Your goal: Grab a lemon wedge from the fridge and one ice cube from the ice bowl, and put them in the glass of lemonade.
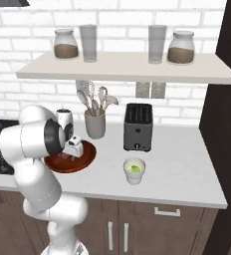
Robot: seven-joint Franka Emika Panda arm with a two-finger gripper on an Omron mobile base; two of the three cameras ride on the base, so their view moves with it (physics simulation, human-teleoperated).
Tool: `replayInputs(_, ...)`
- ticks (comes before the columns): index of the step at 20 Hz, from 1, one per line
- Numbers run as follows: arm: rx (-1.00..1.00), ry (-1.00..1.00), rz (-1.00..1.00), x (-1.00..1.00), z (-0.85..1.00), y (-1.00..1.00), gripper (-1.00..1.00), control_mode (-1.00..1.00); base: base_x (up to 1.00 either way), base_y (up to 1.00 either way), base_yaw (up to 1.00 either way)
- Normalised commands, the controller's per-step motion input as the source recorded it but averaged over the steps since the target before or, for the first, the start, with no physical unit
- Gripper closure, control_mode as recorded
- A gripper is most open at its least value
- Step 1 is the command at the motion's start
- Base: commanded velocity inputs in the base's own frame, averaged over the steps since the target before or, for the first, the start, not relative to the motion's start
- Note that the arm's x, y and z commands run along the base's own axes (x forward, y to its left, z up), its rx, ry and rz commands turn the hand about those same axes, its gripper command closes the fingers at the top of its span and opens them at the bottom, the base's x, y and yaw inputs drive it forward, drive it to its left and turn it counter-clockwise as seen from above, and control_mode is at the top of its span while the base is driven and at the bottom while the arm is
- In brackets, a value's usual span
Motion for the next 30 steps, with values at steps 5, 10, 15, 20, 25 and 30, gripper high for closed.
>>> replayInputs(5, 0.00, 0.03, 0.00, 0.00, -0.15, 0.01, -1.00, -1.00, 0.00, 0.00, 0.00)
replayInputs(10, 0.00, 0.00, 0.00, 0.40, -0.14, 0.00, -1.00, -1.00, 0.00, 0.00, 0.00)
replayInputs(15, 0.00, 0.01, 0.00, 0.13, -0.14, 0.02, 1.00, -1.00, 0.00, 0.00, 0.00)
replayInputs(20, 0.00, 0.03, 0.00, -0.02, -0.20, 0.09, 1.00, -1.00, 0.00, 0.00, 0.00)
replayInputs(25, 0.00, 0.04, 0.00, -0.04, -0.06, 0.09, 1.00, -1.00, 0.00, 0.00, 0.00)
replayInputs(30, 0.00, 0.00, 0.00, 0.00, 0.00, 0.00, 1.00, -1.00, 0.00, 0.00, 0.00)
